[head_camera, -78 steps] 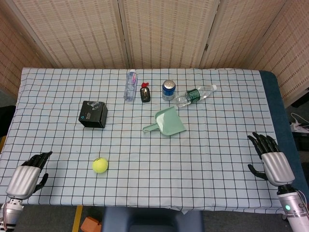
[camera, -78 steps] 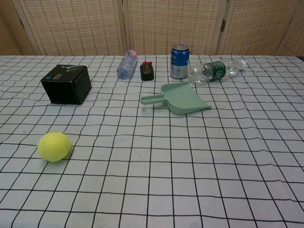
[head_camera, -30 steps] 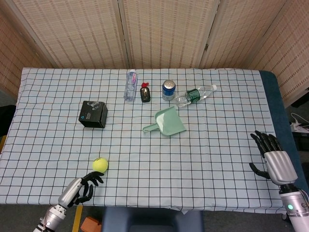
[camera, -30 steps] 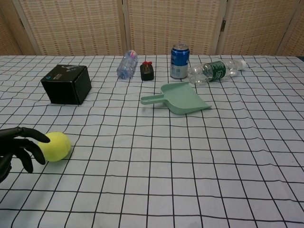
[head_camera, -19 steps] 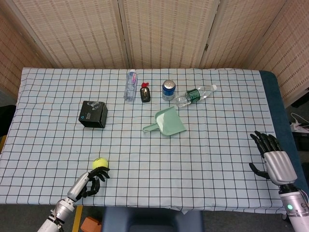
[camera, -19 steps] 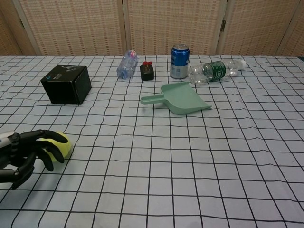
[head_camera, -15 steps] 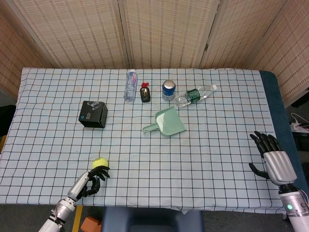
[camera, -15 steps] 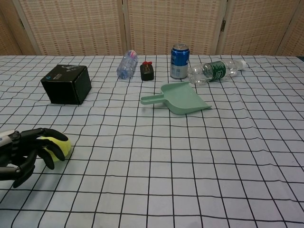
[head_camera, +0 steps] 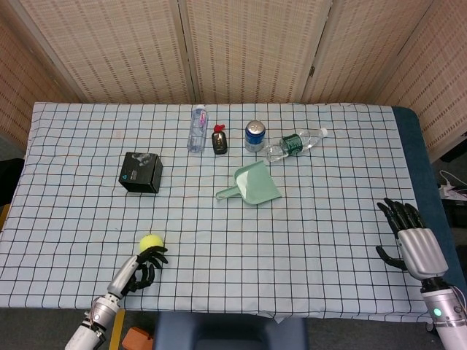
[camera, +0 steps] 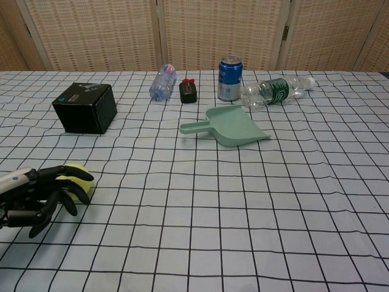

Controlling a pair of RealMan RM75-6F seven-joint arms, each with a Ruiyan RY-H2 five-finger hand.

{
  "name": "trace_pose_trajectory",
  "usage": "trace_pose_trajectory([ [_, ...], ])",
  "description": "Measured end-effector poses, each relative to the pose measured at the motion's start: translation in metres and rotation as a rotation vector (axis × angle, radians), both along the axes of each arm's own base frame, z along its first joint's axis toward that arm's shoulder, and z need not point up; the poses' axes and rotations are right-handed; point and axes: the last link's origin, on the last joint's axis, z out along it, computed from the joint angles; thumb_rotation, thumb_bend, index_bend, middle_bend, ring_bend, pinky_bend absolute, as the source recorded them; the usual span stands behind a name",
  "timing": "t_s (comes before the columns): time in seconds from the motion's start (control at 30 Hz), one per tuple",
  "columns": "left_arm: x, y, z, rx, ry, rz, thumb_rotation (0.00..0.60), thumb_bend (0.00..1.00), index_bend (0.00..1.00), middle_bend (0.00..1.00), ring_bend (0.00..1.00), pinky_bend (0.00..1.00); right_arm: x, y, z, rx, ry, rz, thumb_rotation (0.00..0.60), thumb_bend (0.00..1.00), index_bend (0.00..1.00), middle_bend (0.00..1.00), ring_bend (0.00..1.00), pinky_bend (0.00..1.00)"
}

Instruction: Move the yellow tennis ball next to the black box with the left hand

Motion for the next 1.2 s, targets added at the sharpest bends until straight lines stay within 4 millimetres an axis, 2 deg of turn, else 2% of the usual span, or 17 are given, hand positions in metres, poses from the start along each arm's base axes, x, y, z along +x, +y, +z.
trace_pose_trajectory([
  [0.23, -0.007, 0.014, -0.004, 0.000, 0.051, -0.007, 0.600, 0.74, 0.26, 0.37, 0.40, 0.72, 0.001, 0.001, 0.000, 0.002, -0.001, 0.003, 0.600, 0.21, 0.02, 0.00, 0.00, 0.02],
  [0.67, -0.019, 0.036, -0.006, 0.032, 0.288, -0.083, 0.600, 0.74, 0.26, 0.37, 0.40, 0.72, 0.000, 0.000, 0.000, 0.003, 0.000, 0.001, 0.600, 0.21, 0.02, 0.00, 0.00, 0.02],
  [1.03, -0.017, 0.053, -0.004, 0.067, 0.412, -0.121, 0.600, 0.73, 0.27, 0.38, 0.40, 0.71, 0.000, 0.000, 0.000, 0.003, 0.001, -0.002, 0.600, 0.21, 0.02, 0.00, 0.00, 0.02],
  [1.2, -0.006, 0.066, 0.001, 0.082, 0.418, -0.133, 0.600, 0.73, 0.27, 0.38, 0.40, 0.71, -0.001, 0.000, -0.001, 0.005, 0.003, -0.004, 0.600, 0.21, 0.02, 0.00, 0.00, 0.02],
])
